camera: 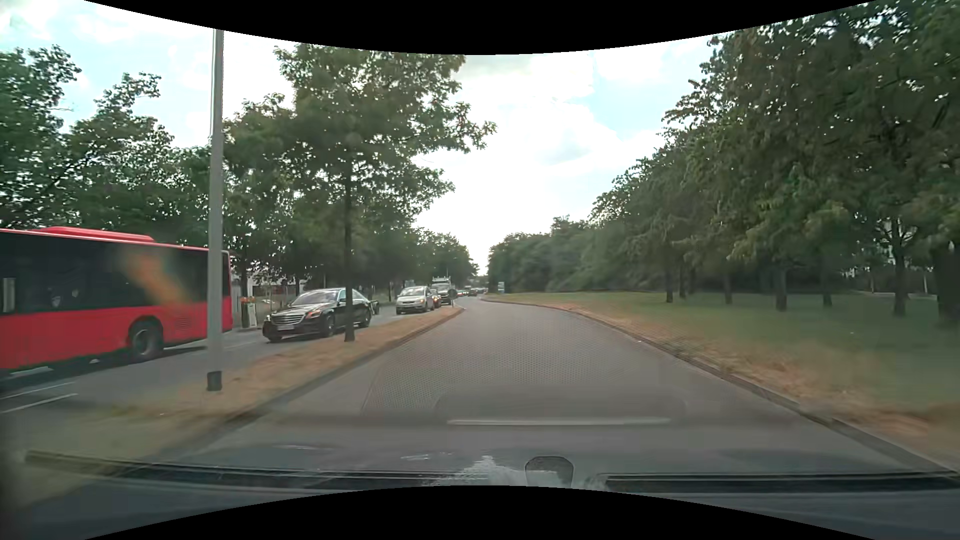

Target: Follow the waypoints while adhering to traffic rules and regulations

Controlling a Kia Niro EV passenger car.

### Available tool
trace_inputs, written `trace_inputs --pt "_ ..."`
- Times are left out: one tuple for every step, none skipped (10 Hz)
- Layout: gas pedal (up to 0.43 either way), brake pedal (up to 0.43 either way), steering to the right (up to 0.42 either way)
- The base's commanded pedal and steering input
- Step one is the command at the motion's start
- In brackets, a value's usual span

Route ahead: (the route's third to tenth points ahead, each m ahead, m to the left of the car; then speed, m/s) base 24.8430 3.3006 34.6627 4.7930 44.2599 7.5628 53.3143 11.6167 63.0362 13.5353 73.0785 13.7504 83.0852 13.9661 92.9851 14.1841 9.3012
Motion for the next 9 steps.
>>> trace_inputs --pt "0.220 0.000 0.004" --pt "0.220 0.000 -0.001" --pt "0.209 0.000 -0.007" --pt "0.209 0.000 -0.011" --pt "0.209 0.000 -0.013" --pt "0.189 0.000 -0.014" --pt "0.177 0.000 -0.014" --pt "0.177 0.000 -0.016" --pt "0.169 0.000 -0.017"
